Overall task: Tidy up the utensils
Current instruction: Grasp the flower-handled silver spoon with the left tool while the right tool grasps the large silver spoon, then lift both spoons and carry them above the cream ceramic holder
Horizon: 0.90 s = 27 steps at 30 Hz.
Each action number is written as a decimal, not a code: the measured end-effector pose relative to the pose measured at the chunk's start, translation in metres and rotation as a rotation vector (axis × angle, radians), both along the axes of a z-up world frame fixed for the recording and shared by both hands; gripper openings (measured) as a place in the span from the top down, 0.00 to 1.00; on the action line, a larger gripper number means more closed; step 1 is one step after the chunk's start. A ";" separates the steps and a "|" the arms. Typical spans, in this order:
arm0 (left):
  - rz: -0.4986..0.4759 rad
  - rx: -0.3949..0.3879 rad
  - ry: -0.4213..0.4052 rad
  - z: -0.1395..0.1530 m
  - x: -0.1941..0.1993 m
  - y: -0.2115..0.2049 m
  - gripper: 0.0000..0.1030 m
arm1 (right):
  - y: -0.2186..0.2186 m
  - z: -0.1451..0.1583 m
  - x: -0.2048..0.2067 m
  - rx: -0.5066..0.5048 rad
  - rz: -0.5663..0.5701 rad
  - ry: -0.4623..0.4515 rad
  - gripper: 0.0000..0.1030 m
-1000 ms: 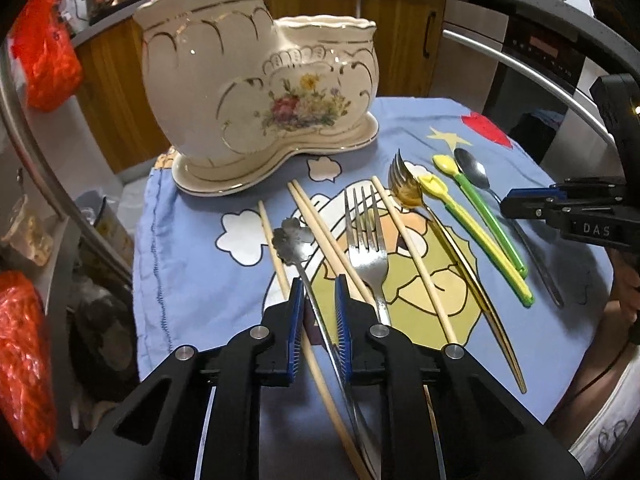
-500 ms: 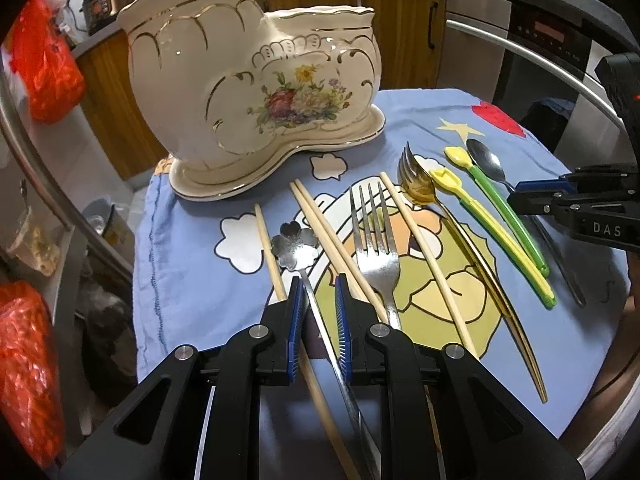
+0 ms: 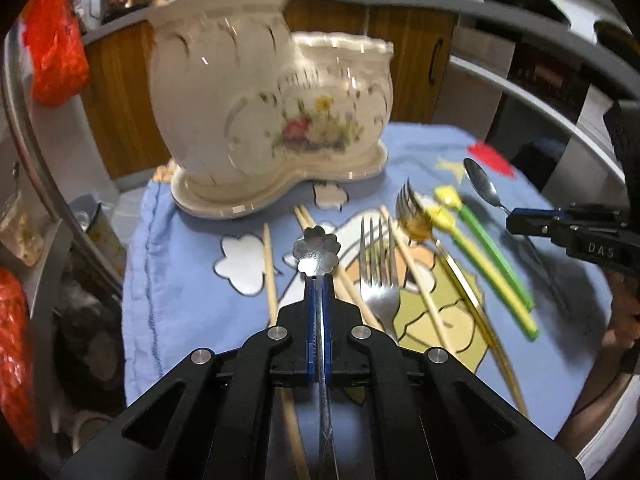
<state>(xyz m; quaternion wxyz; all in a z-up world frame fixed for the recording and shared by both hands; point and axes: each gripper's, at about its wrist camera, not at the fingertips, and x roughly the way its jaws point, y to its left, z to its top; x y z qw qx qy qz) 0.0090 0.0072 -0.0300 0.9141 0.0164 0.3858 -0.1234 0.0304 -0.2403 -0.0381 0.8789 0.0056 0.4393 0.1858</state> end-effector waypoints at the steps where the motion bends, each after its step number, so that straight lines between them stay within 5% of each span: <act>1: 0.000 -0.016 -0.017 0.004 -0.002 0.002 0.97 | 0.000 0.005 -0.004 0.001 0.001 -0.027 0.94; 17: -0.038 -0.203 -0.212 0.083 -0.029 0.017 0.97 | -0.004 0.064 -0.022 0.156 -0.009 -0.268 0.94; 27: -0.002 -0.202 -0.367 0.172 0.017 0.024 0.97 | 0.054 0.139 0.024 0.252 0.046 -0.496 0.94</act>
